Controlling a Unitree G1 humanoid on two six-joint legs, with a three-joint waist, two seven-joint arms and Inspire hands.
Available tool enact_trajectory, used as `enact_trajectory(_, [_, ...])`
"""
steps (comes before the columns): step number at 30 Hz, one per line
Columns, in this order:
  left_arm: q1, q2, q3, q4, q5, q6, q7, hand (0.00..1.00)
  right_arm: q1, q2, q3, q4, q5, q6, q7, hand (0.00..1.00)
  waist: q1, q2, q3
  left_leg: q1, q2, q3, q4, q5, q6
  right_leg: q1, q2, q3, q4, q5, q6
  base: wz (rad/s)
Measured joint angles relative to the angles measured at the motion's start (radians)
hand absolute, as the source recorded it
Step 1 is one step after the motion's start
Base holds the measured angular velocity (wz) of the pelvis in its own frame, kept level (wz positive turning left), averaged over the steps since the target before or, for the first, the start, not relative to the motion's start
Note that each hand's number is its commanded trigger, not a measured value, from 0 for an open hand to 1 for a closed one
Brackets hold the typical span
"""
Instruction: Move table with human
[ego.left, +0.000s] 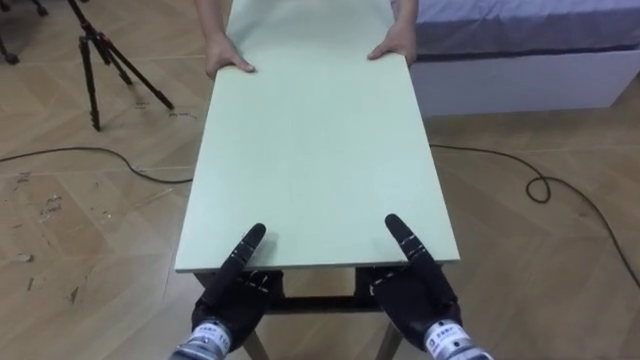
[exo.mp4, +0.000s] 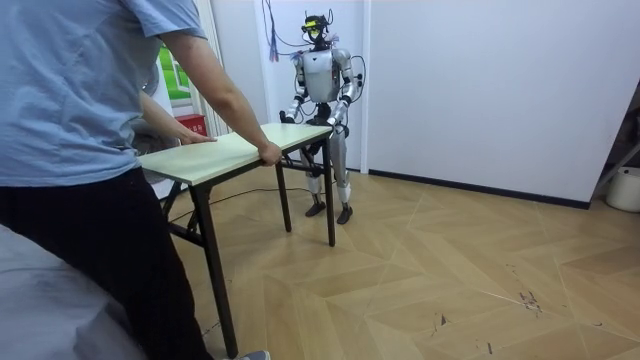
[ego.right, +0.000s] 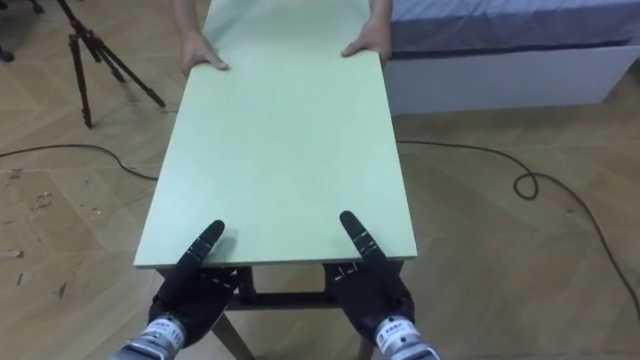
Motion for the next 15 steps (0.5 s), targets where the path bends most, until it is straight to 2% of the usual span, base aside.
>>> enact_trajectory(6, [0.000, -0.023, 0.000, 0.000, -0.004, 0.007, 0.008, 0.00, -0.014, 0.013, -0.006, 0.000, 0.038, -0.034, -0.042, 0.00, -0.001, 0.000, 0.0002, 0.000, 0.001, 0.000, 0.004, 0.000, 0.000, -0.001, 0.000, 0.000, 0.010, 0.000, 0.000, 0.00])
enact_trajectory(11, [-0.005, -0.026, 0.000, 0.000, -0.018, 0.003, 0.026, 0.00, -0.022, 0.018, -0.005, 0.000, 0.063, -0.050, -0.066, 0.00, -0.003, 0.000, 0.0004, -0.002, 0.001, -0.001, 0.000, 0.000, -0.001, -0.001, 0.000, 0.000, 0.012, 0.000, 0.000, 0.00])
enact_trajectory(12, [-0.005, -0.027, 0.000, 0.000, -0.019, 0.002, 0.027, 0.13, -0.022, 0.019, -0.005, 0.000, 0.065, -0.051, -0.072, 0.00, -0.002, -0.001, 0.0005, -0.001, 0.001, -0.001, 0.001, 0.000, -0.001, -0.001, 0.000, 0.000, 0.012, 0.000, 0.000, 0.00])
enact_trajectory(13, [-0.005, -0.031, 0.000, 0.000, -0.021, -0.002, 0.028, 0.65, -0.022, 0.023, -0.004, 0.000, 0.064, -0.054, -0.074, 0.53, -0.001, -0.001, 0.0007, -0.001, 0.000, -0.002, 0.002, 0.000, -0.001, -0.001, 0.000, 0.000, 0.012, 0.000, 0.000, 0.00])
enact_trajectory(14, [-0.005, -0.034, 0.000, 0.000, -0.029, -0.006, 0.029, 0.81, -0.022, 0.024, -0.004, 0.000, 0.064, -0.055, -0.074, 1.00, -0.002, -0.001, 0.0007, -0.001, 0.000, -0.002, 0.002, 0.000, -0.001, -0.001, 0.000, -0.001, 0.012, 0.000, 0.000, 0.00])
enact_trajectory(15, [-0.005, -0.037, 0.000, 0.000, -0.050, -0.012, 0.034, 1.00, -0.022, 0.024, -0.004, 0.001, 0.064, -0.056, -0.074, 1.00, -0.002, -0.001, 0.0009, -0.001, 0.000, -0.002, 0.002, 0.000, -0.001, -0.001, 0.000, -0.001, 0.012, 0.000, 0.000, 0.00])
